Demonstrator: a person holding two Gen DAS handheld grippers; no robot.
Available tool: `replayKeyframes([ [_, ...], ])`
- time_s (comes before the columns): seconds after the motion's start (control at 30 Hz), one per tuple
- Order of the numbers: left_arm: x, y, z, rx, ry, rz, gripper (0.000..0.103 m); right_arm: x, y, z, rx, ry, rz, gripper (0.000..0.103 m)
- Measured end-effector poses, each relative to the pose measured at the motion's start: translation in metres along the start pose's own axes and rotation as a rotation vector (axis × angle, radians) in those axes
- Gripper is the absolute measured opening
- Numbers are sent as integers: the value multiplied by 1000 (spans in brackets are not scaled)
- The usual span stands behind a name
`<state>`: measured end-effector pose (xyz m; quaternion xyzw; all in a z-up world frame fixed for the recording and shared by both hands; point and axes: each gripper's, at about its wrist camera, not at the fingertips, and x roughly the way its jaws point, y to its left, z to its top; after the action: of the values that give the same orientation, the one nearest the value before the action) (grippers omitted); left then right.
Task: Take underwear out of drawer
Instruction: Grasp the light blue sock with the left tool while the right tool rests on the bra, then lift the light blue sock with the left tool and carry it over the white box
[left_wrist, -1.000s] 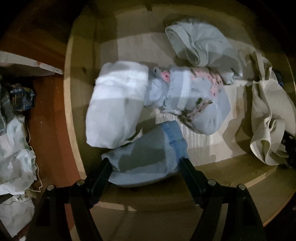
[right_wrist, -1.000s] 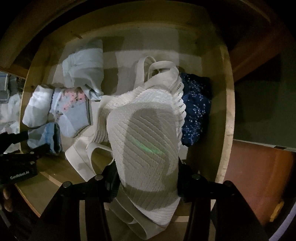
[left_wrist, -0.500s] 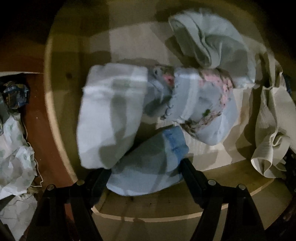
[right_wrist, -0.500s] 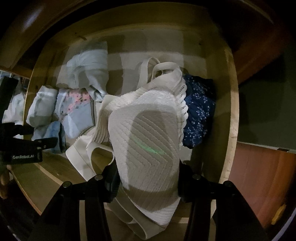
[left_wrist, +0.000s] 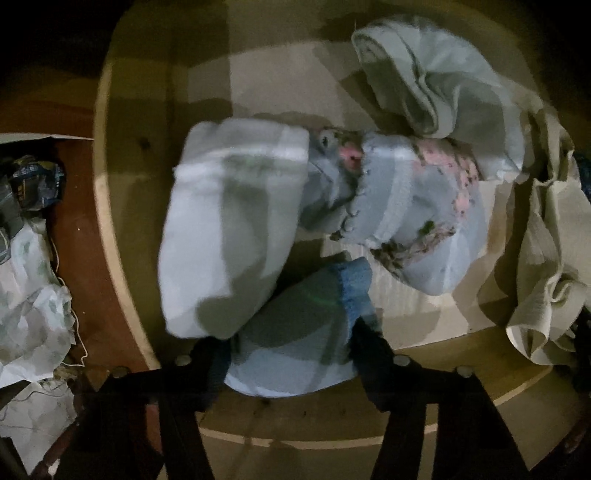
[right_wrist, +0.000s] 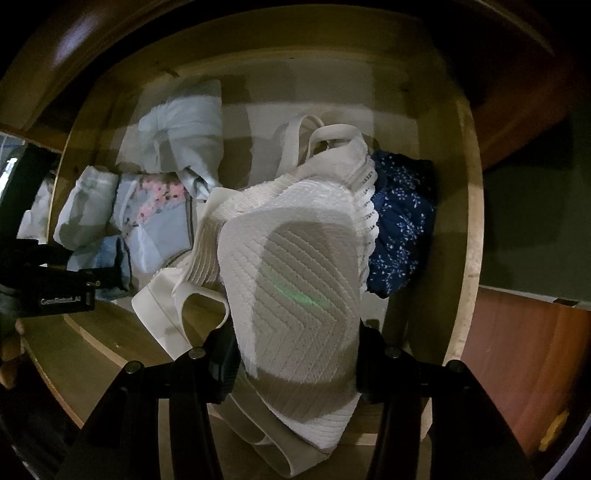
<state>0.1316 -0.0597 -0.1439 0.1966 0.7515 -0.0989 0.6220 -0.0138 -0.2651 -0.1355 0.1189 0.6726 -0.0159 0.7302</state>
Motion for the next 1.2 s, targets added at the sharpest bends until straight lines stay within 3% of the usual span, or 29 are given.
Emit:
replayKeyframes([
  [0.6,-68,31,-53,-76,-226,-131,53,10,28,-7,-60,1,-118,47],
  [1.2,-172,54,-107,-157,-544,-145,53,9,27,-17,-71,-19,-119,47],
])
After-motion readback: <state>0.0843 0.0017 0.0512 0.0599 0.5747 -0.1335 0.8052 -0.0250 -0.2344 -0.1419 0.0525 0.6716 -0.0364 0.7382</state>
